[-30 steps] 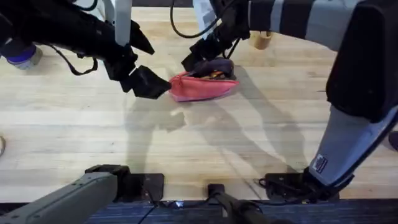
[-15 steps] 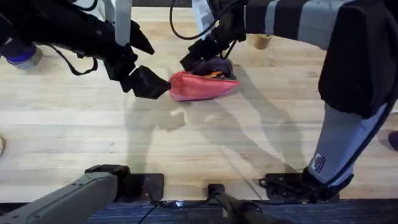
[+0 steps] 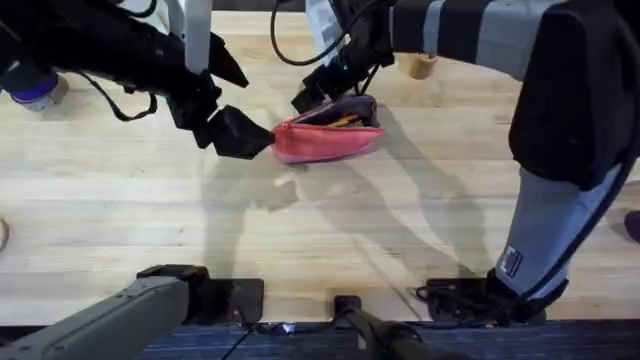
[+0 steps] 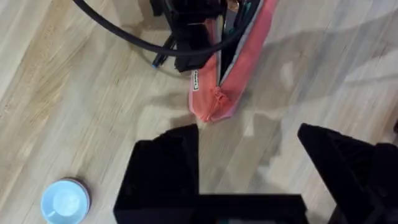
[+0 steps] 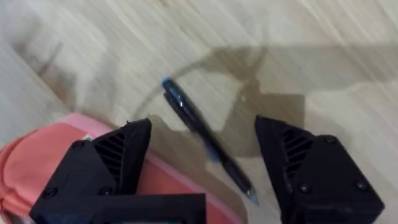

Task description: Unzip the bag, pick up the pens from the table one at a time and place them inside, then zip the bag closed.

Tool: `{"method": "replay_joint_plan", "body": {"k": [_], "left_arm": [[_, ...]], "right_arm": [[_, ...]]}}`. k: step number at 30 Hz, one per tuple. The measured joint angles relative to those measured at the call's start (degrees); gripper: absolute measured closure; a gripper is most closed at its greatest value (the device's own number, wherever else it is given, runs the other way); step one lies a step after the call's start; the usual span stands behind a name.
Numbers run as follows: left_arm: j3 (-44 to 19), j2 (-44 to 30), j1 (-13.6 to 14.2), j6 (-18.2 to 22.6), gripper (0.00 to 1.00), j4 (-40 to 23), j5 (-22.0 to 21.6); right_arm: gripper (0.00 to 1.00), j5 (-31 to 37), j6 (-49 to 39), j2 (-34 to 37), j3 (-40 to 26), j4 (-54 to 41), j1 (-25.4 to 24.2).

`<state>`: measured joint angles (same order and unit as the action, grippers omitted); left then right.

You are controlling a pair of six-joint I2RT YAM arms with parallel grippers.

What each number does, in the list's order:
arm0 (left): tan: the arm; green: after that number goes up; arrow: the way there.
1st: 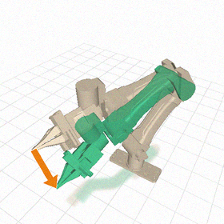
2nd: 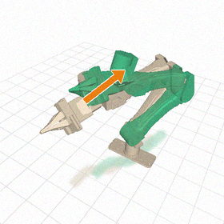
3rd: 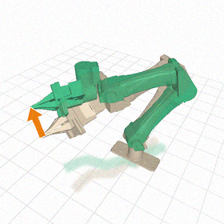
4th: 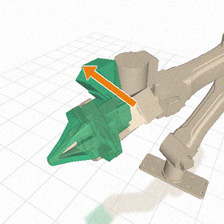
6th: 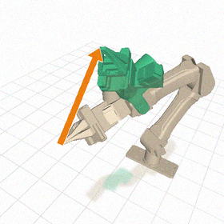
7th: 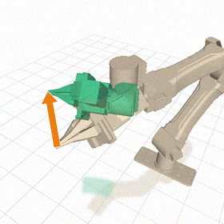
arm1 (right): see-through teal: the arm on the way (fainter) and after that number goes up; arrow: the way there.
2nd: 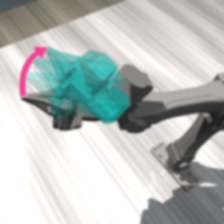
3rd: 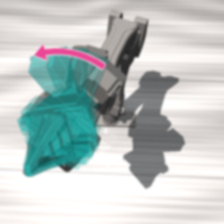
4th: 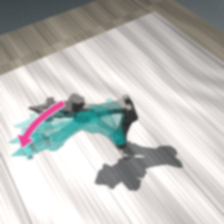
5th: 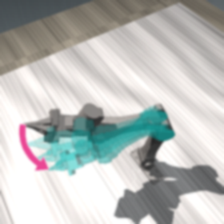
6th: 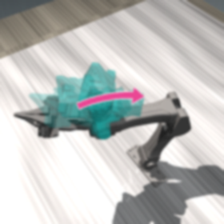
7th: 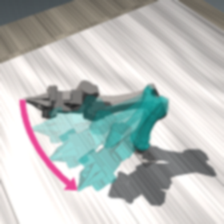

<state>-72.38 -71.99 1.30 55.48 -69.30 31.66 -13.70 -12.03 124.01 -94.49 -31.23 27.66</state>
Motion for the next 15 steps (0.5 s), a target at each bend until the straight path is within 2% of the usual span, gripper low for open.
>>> {"method": "replay_joint_plan", "body": {"k": [4, 11, 15], "left_arm": [[0.0, 0.0, 0.0, 0.0, 0.007, 0.0, 0.0], [0.0, 0.0, 0.0, 0.01, 0.007, 0.0, 0.0], [0.0, 0.0, 0.0, 0.0, 0.008, 0.0, 0.0]], "right_arm": [[0.006, 0.4, -0.05, -0.24, -0.65, -3.5, 0.0], [0.006, 0.78, -0.05, -0.19, -0.7, -3.5, 0.04], [0.095, 1.28, -0.04, 0.24, -1.13, -3.57, 0.03]]}}
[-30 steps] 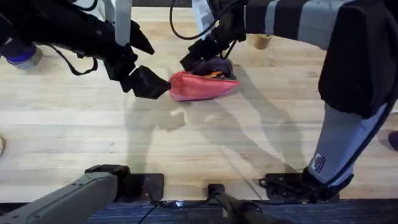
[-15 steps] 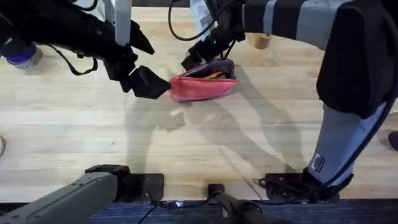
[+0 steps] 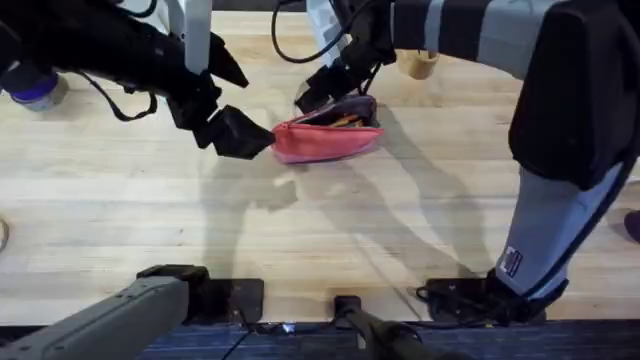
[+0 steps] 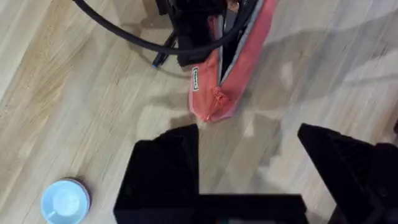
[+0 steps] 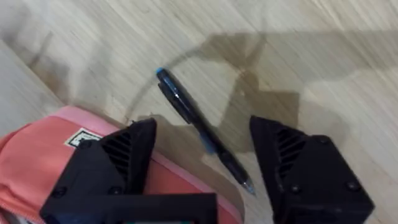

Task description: Unzip the bag, pick up the pens from the table one at a time and place them inside, then zip the bag closed.

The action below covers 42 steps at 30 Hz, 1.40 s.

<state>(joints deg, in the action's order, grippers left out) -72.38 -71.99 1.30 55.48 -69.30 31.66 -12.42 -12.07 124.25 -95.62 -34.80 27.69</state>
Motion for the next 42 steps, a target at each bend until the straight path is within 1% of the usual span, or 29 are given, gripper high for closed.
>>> {"method": "replay_joint_plan", "body": {"k": [2, 4, 9, 15, 18, 21, 22, 31, 42], "left_arm": [[0.0, 0.0, 0.0, 0.0, 0.007, 0.02, 0.0], [0.0, 0.0, 0.0, 0.0, 0.007, 0.0, 0.02], [0.0, 0.0, 0.0, 0.0, 0.007, -0.07, 0.0], [0.0, 0.0, 0.0, 0.0, 0.007, -0.11, 0.01], [0.0, 0.0, 0.0, 0.0, 0.008, -0.11, 0.01], [0.0, 0.0, 0.0, 0.0, 0.007, -0.11, 0.0], [0.0, 0.0, 0.0, 0.0, 0.007, -0.11, 0.01], [0.0, 0.0, 0.0, 0.0, 0.007, -0.12, 0.0], [0.0, 0.0, 0.0, 0.0, 0.007, -0.11, 0.0]], "right_arm": [[0.144, 0.47, 0.05, 0.17, -0.14, 0.01, -0.01], [0.234, 1.21, 0.19, 0.44, -0.41, 0.04, -0.07], [0.387, 2.34, 1.36, 0.79, -0.78, 0.2, -0.29], [0.644, 3.26, 2.14, 1.1, -1.04, 0.43, -0.4], [0.757, 3.45, 2.48, 1.14, -1.06, 0.42, -0.4], [0.921, 3.5, 2.64, 1.14, -1.07, 0.48, -0.4], [0.952, 3.5, 2.68, 1.14, -1.09, 0.54, -0.46], [0.96, 3.29, 2.66, 1.14, -1.08, 1.61, -0.6], [0.971, -0.1, 1.83, 1.77, -1.54, 3.41, -2.5]]}}
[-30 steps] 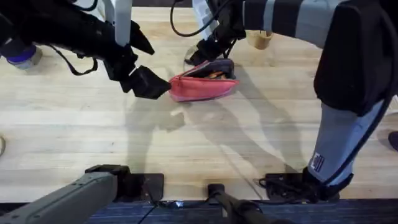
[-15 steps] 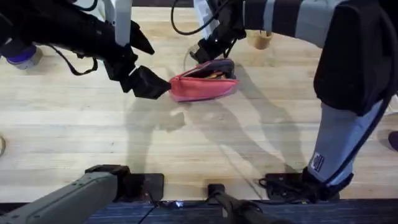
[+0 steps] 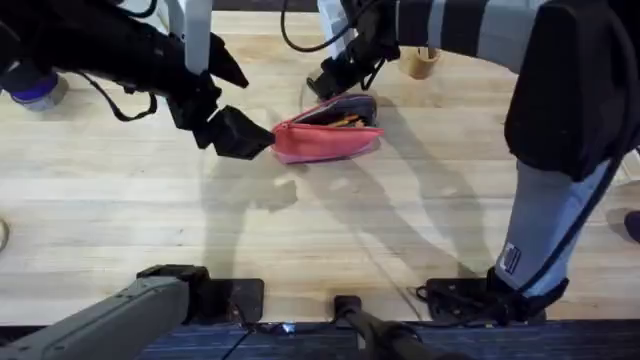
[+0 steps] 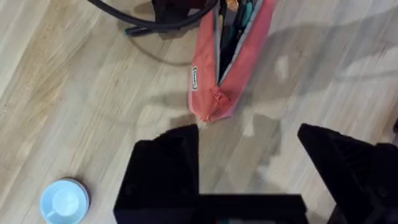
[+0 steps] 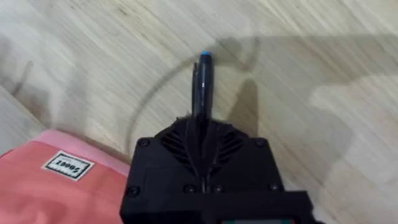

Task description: Unzip the bag, pick up the pens from the table one at a time and place them inside, then zip the bag closed.

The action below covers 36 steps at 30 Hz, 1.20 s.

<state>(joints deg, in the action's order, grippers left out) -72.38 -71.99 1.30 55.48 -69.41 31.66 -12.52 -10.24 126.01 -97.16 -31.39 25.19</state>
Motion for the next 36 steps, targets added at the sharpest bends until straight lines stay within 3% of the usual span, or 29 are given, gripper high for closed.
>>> {"method": "replay_joint_plan", "body": {"k": [13, 36], "left_arm": [[0.0, 0.0, 0.0, 0.0, 0.007, 0.0, 0.02], [0.0, 0.0, 0.0, 0.0, 0.007, -0.02, 0.0]], "right_arm": [[0.97, 2.25, -6.59, 0.12, -2.24, -0.36, -2.58], [0.97, 4.42, -19.44, -9.46, -2.35, -0.42, -3.55]]}}
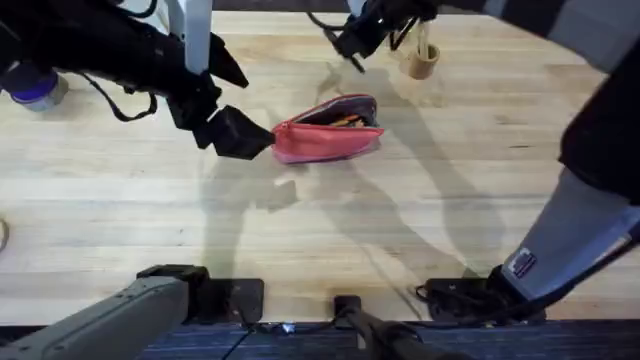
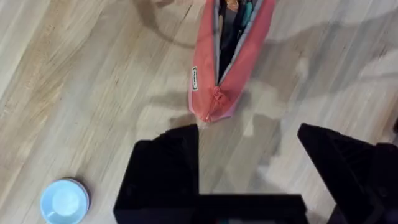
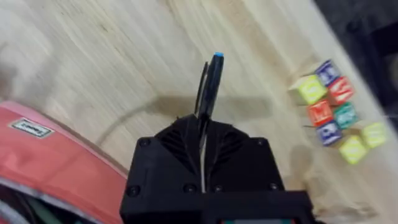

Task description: Unzip the bag, pick up the pens from the table one at a time and place them inside, then zip the bag closed.

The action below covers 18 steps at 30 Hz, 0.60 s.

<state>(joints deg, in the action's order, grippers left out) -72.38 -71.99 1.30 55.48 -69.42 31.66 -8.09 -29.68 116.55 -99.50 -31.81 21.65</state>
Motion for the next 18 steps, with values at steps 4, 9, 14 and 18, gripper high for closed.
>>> {"method": "replay_joint_plan", "body": {"k": [4, 9, 14, 18], "left_arm": [[0.0, 0.0, 0.0, 0.0, 0.007, 0.02, 0.0], [0.0, 0.0, 0.0, 0.0, 0.007, 0.01, 0.0], [0.0, 0.0, 0.0, 0.0, 0.007, 0.0, 0.0], [0.0, 0.0, 0.0, 0.0, 0.006, 0.02, 0.0]], "right_arm": [[0.97, -0.07, -4.68, -2.8, 0.0, -0.65, -0.83], [0.97, -1.17, -11.77, -6.95, 0.0, -4.59, -1.31], [0.97, -6.13, -20.19, -10.89, 0.0, -12.63, -1.31], [0.97, -11.75, -27.02, -13.15, -0.02, -20.74, -1.29]]}}
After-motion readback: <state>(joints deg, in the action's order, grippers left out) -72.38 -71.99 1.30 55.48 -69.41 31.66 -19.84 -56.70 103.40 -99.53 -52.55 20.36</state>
